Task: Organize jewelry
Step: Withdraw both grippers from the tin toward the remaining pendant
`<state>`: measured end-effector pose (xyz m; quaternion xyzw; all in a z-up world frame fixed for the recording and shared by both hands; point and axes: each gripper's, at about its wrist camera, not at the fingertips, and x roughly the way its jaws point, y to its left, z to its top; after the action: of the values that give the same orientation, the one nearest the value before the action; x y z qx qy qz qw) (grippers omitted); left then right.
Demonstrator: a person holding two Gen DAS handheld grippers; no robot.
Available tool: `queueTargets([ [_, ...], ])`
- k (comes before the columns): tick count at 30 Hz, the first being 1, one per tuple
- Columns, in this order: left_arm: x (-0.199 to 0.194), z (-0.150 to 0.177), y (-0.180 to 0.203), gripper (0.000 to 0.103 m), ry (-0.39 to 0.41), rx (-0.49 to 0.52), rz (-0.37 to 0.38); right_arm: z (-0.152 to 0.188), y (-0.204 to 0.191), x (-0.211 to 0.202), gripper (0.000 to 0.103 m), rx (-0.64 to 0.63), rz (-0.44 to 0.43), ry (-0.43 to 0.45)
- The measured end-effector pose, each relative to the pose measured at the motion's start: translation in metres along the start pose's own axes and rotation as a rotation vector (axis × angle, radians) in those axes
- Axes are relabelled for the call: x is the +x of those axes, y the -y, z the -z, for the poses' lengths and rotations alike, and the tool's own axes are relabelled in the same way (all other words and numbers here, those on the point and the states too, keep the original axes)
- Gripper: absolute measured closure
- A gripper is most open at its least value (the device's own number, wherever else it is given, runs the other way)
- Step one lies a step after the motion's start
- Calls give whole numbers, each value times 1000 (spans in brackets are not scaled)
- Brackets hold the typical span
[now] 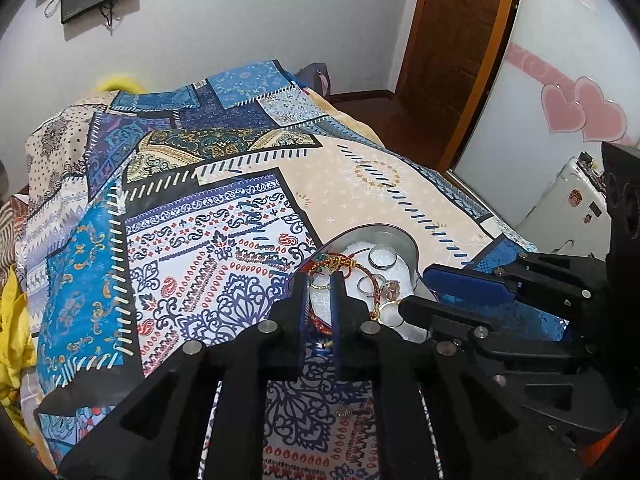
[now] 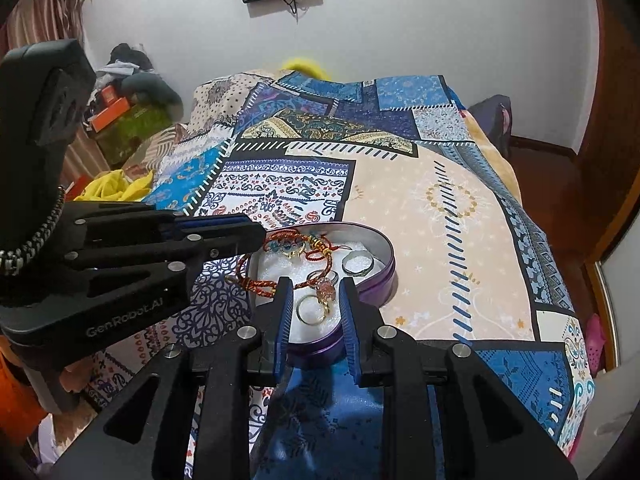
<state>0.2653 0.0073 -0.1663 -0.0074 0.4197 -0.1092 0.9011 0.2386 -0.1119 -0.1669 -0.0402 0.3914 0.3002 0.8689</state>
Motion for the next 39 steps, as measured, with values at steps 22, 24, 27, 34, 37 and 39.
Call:
queueTargets([
  [22, -50, 33, 2, 71, 12, -11, -38, 22, -10, -25, 80, -4, 13, -14],
  [24, -50, 40, 1, 71, -2, -12, -41, 27, -12, -25, 80, -6, 9, -25],
  [27, -49, 50, 1, 71, -24, -14, -41, 35, -16, -20, 80, -12, 2, -52],
  [34, -49, 70, 1, 71, -64, -8, -47, 53, -27, -6, 80, -24, -20, -107],
  [37, -48, 76, 1, 71, -75, -5, -48, 57, -35, -5, 80, -49, -17, -102],
  [39, -47, 80, 1, 71, -80, -3, -51, 58, -39, -4, 80, -69, -12, -99],
])
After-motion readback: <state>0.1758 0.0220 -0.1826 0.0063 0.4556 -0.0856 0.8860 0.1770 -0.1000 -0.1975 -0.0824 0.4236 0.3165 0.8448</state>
